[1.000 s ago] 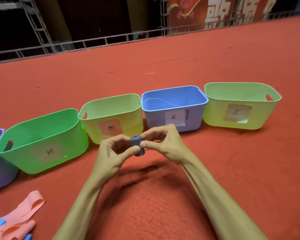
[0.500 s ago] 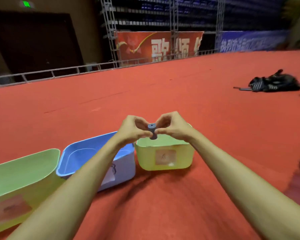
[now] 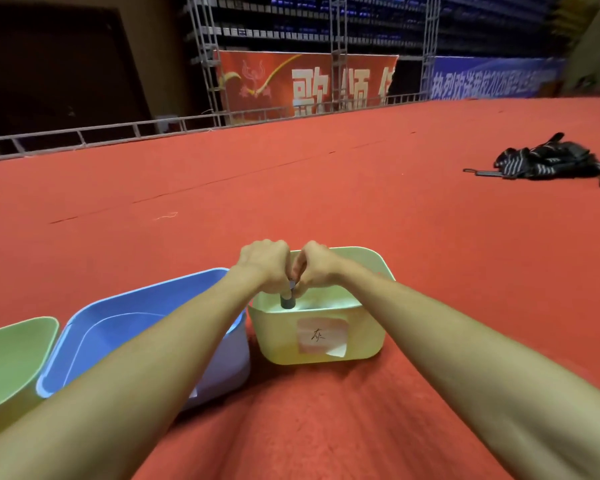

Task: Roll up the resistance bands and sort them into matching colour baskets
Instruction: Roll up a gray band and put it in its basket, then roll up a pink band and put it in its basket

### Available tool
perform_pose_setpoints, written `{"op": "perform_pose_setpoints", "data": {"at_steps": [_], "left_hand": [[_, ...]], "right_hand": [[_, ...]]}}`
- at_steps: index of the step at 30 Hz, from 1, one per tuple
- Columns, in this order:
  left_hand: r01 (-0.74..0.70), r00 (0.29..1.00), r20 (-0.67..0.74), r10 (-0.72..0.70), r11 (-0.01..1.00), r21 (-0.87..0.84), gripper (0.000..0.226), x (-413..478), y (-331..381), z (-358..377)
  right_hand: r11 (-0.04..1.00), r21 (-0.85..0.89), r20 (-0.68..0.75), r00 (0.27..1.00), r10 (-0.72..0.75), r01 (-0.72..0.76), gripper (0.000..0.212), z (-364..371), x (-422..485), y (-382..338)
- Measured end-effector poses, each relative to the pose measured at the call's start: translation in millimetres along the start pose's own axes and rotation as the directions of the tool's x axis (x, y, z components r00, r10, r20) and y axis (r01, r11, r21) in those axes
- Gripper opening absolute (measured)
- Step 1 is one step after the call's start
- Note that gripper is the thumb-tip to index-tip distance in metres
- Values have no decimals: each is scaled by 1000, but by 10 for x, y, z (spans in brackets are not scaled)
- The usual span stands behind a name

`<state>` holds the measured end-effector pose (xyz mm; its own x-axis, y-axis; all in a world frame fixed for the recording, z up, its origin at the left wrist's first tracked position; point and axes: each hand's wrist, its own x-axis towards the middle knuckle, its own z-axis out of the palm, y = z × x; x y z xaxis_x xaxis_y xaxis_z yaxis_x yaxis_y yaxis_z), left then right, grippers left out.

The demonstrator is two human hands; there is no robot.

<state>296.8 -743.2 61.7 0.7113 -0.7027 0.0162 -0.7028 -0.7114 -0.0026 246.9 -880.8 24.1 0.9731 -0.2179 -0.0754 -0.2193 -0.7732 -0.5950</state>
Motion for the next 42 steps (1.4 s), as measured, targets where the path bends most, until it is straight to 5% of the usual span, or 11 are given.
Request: {"op": "perform_pose_setpoints", "data": {"at_steps": [4, 8, 18, 23, 28, 36, 42], "left_hand": [[-49, 998, 54, 44, 994, 93, 41, 84, 75, 145], [-66, 994, 85, 62, 997, 46, 33, 155, 65, 319], [-35, 991, 120, 52, 990, -136, 41, 75, 15, 188], [-45, 999, 5, 48, 966, -254, 42, -224, -123, -157], [-89, 989, -143, 25, 884, -459, 23, -973, -496, -535], [73, 978, -113, -177, 792, -606, 6, -3139, -1621, -333], [338, 892, 18, -451, 641, -689, 6, -5283, -2660, 374]], "right_hand": [[997, -76, 64, 998, 14, -9, 15, 126, 69, 1], [977, -205, 85, 994, 70, -51, 23, 168, 73, 1], [975, -212, 93, 992, 86, -65, 24, 44, -89, -36], [958, -286, -92, 996, 4, -31, 18, -281, -353, -347], [989, -7, -341, 929, -142, 149, 8, -339, -848, -948], [892, 227, -238, 910, -339, 392, 5, 1208, -1757, -2337], [793, 407, 70, 850, -523, 454, 5, 3022, -2469, -3257]]}}
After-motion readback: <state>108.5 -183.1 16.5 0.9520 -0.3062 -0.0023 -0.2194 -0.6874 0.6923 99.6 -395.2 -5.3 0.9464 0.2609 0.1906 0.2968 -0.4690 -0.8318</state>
